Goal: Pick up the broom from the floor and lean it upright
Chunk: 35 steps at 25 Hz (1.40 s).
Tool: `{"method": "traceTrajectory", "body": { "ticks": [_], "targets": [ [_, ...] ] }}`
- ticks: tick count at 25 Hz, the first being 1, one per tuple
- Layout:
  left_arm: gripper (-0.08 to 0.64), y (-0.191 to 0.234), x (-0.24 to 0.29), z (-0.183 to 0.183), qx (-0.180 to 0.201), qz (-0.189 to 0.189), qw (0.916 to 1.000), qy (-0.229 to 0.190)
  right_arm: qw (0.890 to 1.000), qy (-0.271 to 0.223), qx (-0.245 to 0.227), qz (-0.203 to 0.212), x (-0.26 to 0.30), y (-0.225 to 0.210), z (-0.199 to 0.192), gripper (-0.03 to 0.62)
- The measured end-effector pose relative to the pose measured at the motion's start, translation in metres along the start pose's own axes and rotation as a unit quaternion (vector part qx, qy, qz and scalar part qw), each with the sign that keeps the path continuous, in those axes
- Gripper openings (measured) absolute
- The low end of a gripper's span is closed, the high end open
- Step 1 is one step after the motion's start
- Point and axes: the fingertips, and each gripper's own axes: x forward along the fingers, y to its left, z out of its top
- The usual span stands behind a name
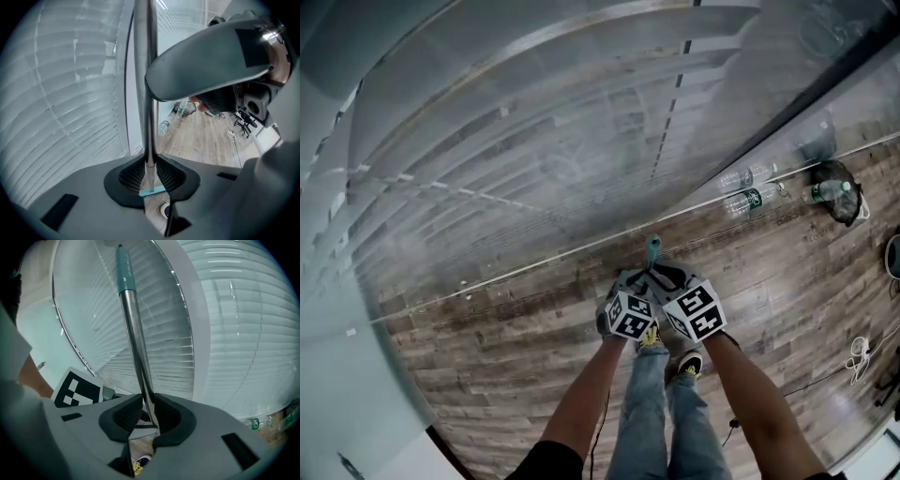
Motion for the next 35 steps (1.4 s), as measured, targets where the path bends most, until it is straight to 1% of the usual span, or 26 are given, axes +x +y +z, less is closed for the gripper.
{"method": "traceTrajectory", "body": {
  "ticks": [3, 10, 17, 20, 23, 25, 30, 35],
  "targets": [
    [0.087, 0.004, 0.006, 0.004, -0.004, -0.003, 0.9999, 0.009, 1.0, -0.004, 0.009, -0.007, 0.005, -0.008, 0.002, 0.086],
    [0.087, 0.003, 0.02, 0.016, 0.012, -0.017, 0.9991, 0.036, 0.999, -0.007, 0.037, -0.024, 0.005, -0.029, 0.002, 0.086],
    [0.087, 0.004, 0.03, 0.024, 0.021, -0.022, 0.9983, 0.05, 0.999, -0.004, 0.042, -0.027, 0.005, -0.041, 0.003, 0.086],
    [0.087, 0.002, 0.034, 0.026, 0.024, -0.027, 0.9978, 0.056, 0.998, -0.005, 0.051, -0.03, 0.003, -0.046, 0.001, 0.087],
    [0.087, -0.001, 0.037, 0.029, 0.031, -0.031, 0.9974, 0.058, 0.998, -0.004, 0.055, -0.034, 0.001, -0.05, 0.0, 0.087],
    [0.087, 0.0, 0.037, 0.029, 0.036, -0.026, 0.9974, 0.057, 0.998, -0.003, 0.053, -0.036, 0.0, -0.05, 0.0, 0.087],
    [0.087, -0.003, 0.037, 0.031, 0.034, -0.027, 0.9975, 0.055, 0.998, -0.004, 0.06, -0.035, -0.001, -0.051, 0.001, 0.089],
    [0.087, -0.003, 0.037, 0.033, 0.05, -0.02, 0.9971, 0.054, 0.997, -0.009, 0.065, -0.035, -0.002, -0.052, 0.001, 0.092]
  ]
}}
